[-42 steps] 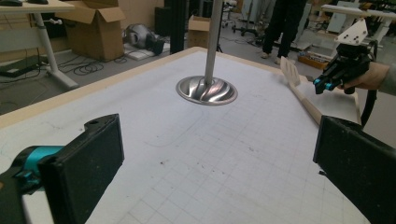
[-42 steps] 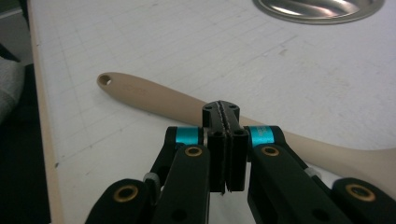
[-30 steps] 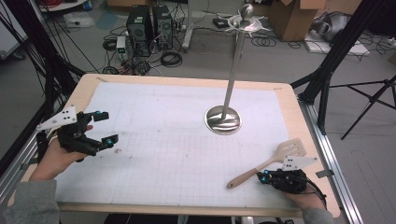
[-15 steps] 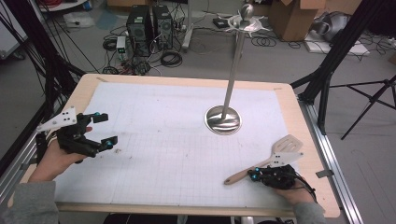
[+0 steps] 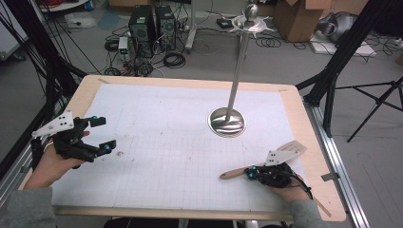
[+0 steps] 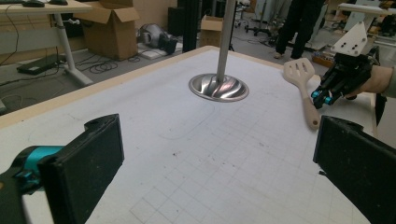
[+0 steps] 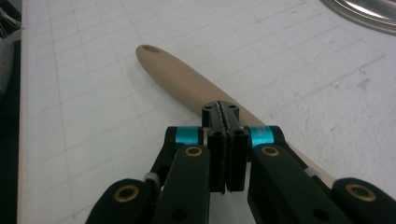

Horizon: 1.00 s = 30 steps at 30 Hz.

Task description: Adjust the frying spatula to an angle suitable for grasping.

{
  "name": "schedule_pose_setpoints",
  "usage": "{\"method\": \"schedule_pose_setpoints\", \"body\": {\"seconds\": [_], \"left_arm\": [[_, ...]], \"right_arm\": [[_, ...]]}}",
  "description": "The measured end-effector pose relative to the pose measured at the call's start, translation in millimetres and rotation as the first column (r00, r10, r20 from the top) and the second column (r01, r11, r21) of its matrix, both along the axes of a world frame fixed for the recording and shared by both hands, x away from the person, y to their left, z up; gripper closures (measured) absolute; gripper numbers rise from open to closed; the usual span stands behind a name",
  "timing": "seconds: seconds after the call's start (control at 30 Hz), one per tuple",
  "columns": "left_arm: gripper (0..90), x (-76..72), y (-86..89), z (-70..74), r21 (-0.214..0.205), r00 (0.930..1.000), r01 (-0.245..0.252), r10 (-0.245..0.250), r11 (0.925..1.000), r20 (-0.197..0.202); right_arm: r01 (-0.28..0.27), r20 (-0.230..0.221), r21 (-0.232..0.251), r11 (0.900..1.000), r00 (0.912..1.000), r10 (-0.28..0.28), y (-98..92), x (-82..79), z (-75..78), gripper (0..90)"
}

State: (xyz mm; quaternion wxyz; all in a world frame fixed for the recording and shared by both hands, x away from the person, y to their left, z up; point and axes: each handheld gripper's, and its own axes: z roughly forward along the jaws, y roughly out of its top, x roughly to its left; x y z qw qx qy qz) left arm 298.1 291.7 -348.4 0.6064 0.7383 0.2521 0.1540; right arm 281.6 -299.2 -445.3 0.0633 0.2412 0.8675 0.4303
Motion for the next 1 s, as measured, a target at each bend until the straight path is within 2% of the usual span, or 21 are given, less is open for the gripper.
{"method": "schedule_pose_setpoints", "body": {"seconds": [0.07,0.23,0.43,0.6,0.63,0.87,1.0], "left_arm": [[2.2,-1.7,1.5,0.2,0.003,1.0,-0.003,0.003,1.0,0.0],[2.2,-4.2,4.9,0.9,0.003,0.9999,-0.014,0.014,0.9999,0.004],[2.2,-7.1,9.3,-0.8,0.008,0.9997,-0.026,0.026,0.9996,0.0],[2.2,-8.7,12.7,-1.9,0.009,0.9994,-0.036,0.036,0.9993,-0.002],[2.2,-9.2,14.3,-1.6,0.008,0.9993,-0.038,0.038,0.9992,-0.001],[2.2,-11.0,15.6,-2.1,0.013,0.9991,-0.041,0.041,0.9991,-0.002],[2.2,-13.3,17.6,-3.2,0.011,0.9986,-0.052,0.052,0.9986,-0.003]], "right_arm": [[-0.002,-0.019,0.001,1.0,0.9998,0.002,3.4,3.3,-1.7,90.0],[0.007,-0.006,-0.007,1.0,1.0,-0.007,10.2,8.6,-1.4,90.0],[-0.004,-0.021,-0.014,0.9999,0.9998,0.003,16.0,13.9,-2.3,90.0],[0.003,-0.012,-0.021,0.9998,0.9999,-0.003,19.7,17.8,-1.5,90.0],[0.009,0.003,-0.032,0.9994,1.0,-0.009,23.0,20.4,-1.1,90.0],[0.028,0.015,-0.069,0.9972,0.9995,-0.027,32.3,27.7,1.0,90.0],[0.046,0.04,-0.099,0.994,0.9983,-0.043,39.2,33.4,1.9,90.0]]}}
